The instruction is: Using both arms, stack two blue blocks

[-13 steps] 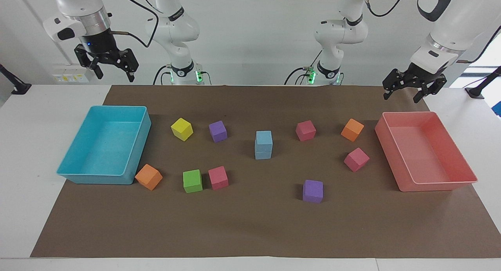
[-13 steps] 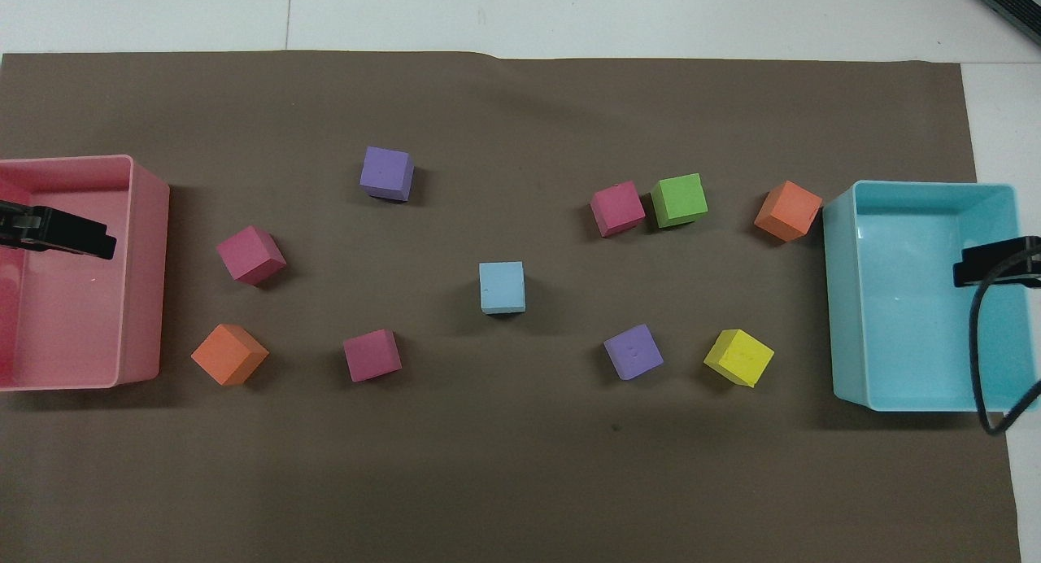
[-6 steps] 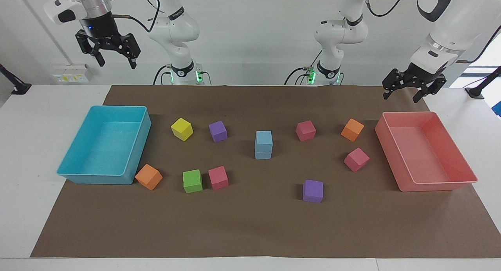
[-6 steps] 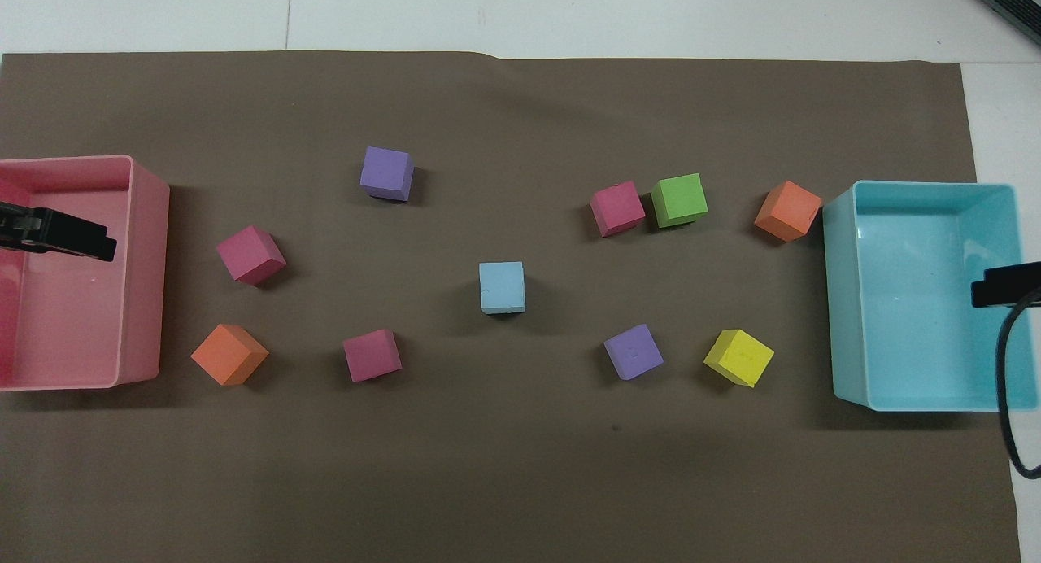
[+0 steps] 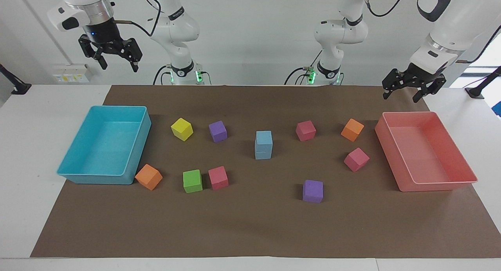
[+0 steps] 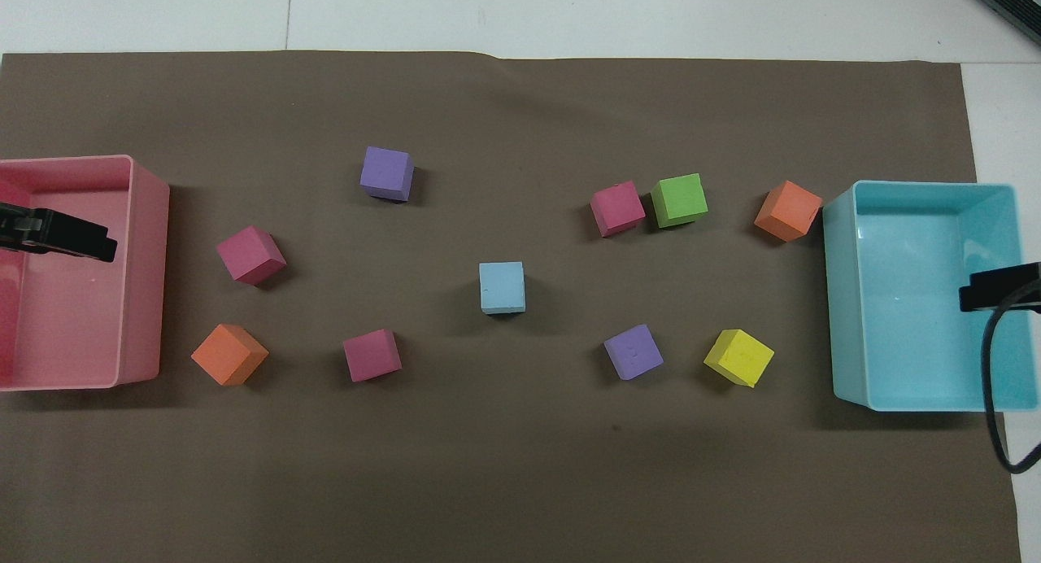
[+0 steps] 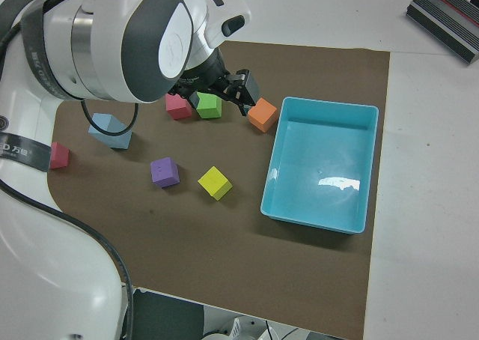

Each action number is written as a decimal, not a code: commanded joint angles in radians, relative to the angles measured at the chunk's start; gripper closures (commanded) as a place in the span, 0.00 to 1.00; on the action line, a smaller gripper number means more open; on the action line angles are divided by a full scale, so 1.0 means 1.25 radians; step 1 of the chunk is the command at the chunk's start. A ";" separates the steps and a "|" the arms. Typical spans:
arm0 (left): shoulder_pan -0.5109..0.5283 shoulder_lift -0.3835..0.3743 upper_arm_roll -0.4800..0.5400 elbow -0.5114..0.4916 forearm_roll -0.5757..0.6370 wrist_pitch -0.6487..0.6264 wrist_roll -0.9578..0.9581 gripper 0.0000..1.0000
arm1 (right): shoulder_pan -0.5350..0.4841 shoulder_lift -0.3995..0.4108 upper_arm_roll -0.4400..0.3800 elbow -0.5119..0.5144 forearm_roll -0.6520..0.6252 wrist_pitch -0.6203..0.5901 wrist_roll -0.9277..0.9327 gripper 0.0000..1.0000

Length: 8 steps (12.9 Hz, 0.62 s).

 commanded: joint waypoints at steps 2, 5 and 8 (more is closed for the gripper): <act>-0.001 -0.004 0.000 0.001 -0.001 -0.010 0.006 0.00 | -0.002 -0.012 -0.001 -0.016 0.019 0.009 0.011 0.00; -0.001 -0.004 0.000 0.001 -0.001 -0.010 0.006 0.00 | -0.002 -0.010 -0.001 -0.017 0.032 0.003 0.014 0.00; -0.002 -0.005 0.000 0.000 -0.002 -0.010 0.006 0.00 | -0.002 -0.010 -0.001 -0.018 0.040 0.001 0.016 0.00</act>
